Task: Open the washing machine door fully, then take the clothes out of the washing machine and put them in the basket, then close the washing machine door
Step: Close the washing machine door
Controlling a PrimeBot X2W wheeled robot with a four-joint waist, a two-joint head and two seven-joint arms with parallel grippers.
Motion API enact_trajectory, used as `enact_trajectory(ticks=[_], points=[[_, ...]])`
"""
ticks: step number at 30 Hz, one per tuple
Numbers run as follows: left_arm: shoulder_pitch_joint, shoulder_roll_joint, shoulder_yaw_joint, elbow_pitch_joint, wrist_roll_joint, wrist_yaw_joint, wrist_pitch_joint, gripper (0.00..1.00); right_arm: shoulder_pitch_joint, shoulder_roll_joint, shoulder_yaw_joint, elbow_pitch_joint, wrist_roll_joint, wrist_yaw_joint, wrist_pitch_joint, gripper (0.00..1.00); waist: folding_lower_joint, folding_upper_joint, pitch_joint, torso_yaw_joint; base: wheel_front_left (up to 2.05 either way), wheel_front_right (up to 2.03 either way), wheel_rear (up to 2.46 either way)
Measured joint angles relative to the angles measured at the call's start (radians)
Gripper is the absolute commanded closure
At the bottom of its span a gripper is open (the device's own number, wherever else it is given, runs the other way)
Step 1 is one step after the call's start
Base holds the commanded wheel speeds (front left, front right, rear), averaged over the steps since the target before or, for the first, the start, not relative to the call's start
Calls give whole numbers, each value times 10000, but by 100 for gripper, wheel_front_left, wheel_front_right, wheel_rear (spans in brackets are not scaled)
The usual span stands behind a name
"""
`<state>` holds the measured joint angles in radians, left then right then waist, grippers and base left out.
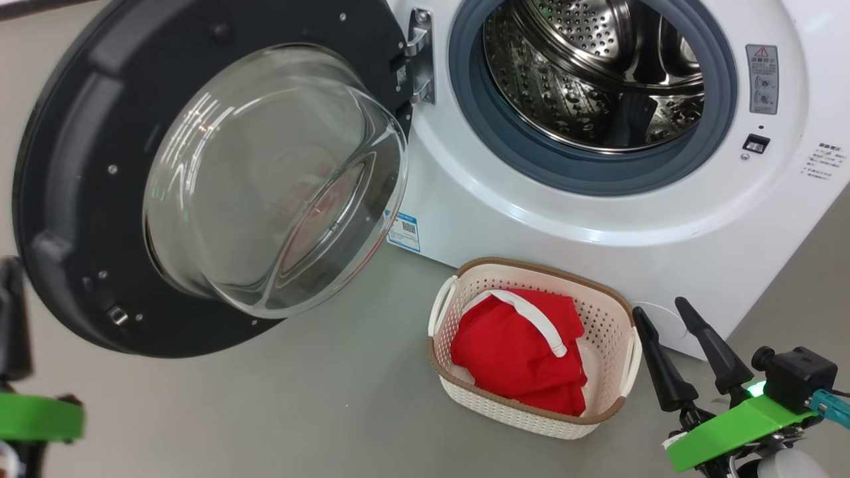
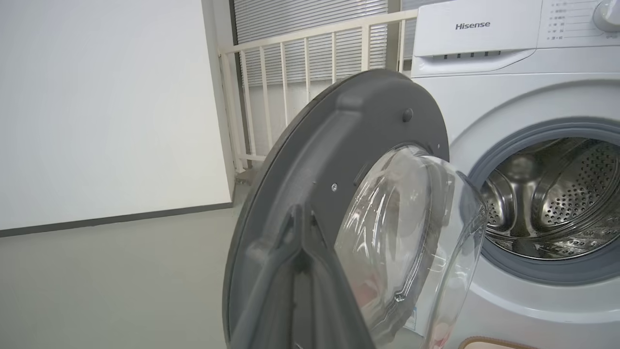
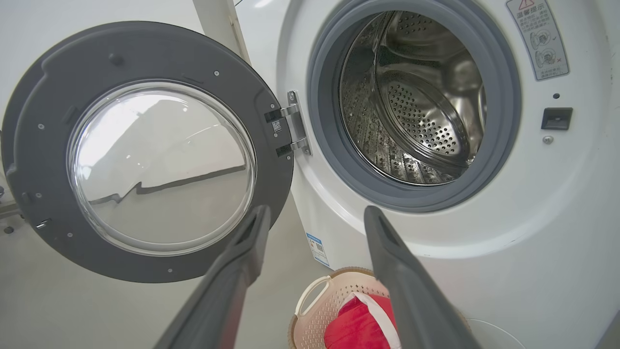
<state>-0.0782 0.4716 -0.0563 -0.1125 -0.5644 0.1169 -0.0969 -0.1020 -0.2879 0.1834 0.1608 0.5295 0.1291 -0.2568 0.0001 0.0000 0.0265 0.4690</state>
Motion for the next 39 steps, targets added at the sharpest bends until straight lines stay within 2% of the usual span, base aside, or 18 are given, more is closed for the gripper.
enact_trajectory(ticks=[8, 14, 17, 19, 30, 39], points=[[-1041, 706, 1440, -58, -2084, -523, 1183, 100, -12, 6, 4, 6, 0, 0, -2, 0, -1, 0, 80, -174, 0, 0, 0], [-2323, 941, 2543, 1427, -4157, -725, 2142, 100, -55, 94, 56, 6, 0, 0, 0, 0, 0, 0, 165, -387, 0, 0, 0], [-2850, 1151, 2773, 2157, -4717, -1072, 2522, 100, -63, 90, 84, 6, 0, 0, 0, 0, 0, 0, 244, -520, 0, 0, 0], [-3239, 1208, 3028, 2752, -5196, -1126, 2727, 100, -80, 82, 104, 6, 0, 0, -2, 0, 0, 0, 312, -611, 0, 0, 0], [-4561, 1034, 4098, 6374, -7465, -1197, 3935, 100, -398, 19, 205, 31, 2, 0, -2, 0, 0, 0, 514, -1188, 0, 0, 0], [-4870, 807, 4372, 8011, -8195, -1154, 4817, 100, -402, -61, 211, 82, 6, 0, 0, 0, 0, 0, 485, -1542, 0, 0, 0]])
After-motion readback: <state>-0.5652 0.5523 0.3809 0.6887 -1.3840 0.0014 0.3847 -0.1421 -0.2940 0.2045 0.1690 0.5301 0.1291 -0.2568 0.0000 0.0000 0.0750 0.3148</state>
